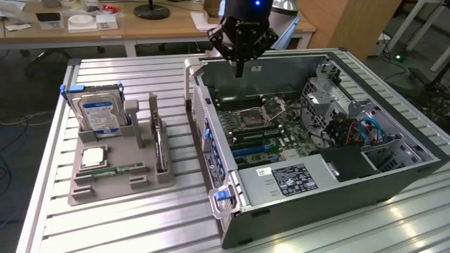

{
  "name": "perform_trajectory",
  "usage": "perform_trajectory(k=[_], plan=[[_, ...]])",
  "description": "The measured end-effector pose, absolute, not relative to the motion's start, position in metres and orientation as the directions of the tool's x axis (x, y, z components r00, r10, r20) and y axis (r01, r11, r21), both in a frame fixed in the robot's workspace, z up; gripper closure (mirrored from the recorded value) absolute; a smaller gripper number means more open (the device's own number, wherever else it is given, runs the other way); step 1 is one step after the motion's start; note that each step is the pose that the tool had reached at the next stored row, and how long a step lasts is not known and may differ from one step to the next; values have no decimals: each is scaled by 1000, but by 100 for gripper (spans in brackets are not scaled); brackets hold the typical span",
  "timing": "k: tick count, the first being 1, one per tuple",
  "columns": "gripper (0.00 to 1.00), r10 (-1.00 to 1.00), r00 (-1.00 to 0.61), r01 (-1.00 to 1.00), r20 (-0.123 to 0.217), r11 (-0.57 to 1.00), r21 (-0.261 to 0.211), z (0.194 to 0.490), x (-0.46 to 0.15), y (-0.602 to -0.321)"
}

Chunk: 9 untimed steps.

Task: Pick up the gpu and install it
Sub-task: 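Reach for the gpu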

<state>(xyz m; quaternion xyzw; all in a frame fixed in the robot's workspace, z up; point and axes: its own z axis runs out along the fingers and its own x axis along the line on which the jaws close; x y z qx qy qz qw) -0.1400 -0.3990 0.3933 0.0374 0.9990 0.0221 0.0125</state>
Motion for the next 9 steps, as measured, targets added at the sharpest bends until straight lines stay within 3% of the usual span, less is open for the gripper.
perform_trajectory(k=[9], plan=[[90,75,-997,74,-23,996,45,393,-159,-399]])
